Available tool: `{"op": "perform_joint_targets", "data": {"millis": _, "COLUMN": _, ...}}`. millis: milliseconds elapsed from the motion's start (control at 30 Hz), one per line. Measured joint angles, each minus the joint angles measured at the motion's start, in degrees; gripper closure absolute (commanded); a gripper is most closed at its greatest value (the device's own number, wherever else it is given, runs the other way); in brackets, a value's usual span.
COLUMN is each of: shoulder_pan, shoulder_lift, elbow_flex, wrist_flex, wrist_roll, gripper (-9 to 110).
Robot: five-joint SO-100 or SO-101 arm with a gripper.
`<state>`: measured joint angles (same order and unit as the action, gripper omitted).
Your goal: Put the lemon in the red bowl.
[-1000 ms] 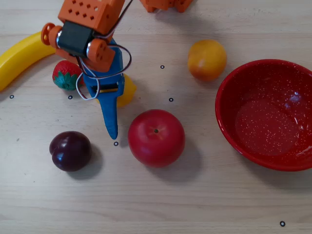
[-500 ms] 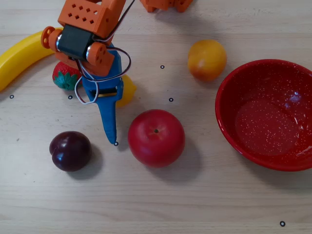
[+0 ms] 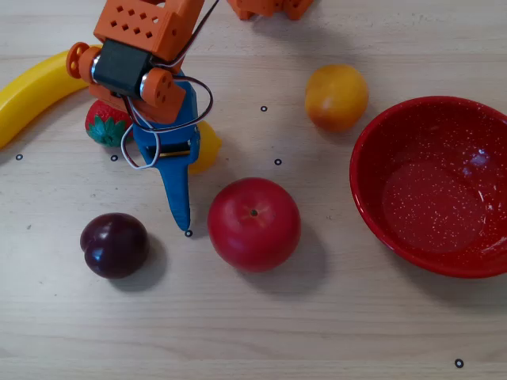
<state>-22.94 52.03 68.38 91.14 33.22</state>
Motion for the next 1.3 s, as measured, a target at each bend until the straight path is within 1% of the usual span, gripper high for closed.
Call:
{"op": "perform_joint_targets", "data": {"millis": 200, "shoulder_pan": 0.00, "shoulder_lift": 0.00, "elbow_flex": 0.00, "wrist_flex": 0.00, "wrist_roll": 0.00, "gripper": 39}}
{"op": "perform_joint_targets", "data": {"millis": 333, "shoulder_pan": 0.00, "shoulder_lift": 0.00, "elbow_flex": 0.00, "wrist_flex": 0.00, "wrist_roll": 0.00, "gripper": 43}}
{"op": "perform_joint_targets", "data": {"millis": 667, "shoulder_pan": 0.00, "shoulder_lift": 0.00, "elbow_flex": 0.00, "wrist_flex": 0.00, "wrist_roll": 0.88, "gripper": 46}}
{"op": "perform_joint_targets", "data": {"millis": 767, "shoulder_pan": -0.09, "shoulder_lift": 0.00, "elbow_flex": 0.00, "wrist_flex": 0.00, "wrist_roll": 1.05, "gripper": 51}}
{"op": "perform_joint_targets", "data": {"millis": 1300, "shoulder_pan": -0.09, "shoulder_lift": 0.62, "elbow_flex": -0.88, "wrist_flex": 0.00, "wrist_roll": 2.37, "gripper": 58}}
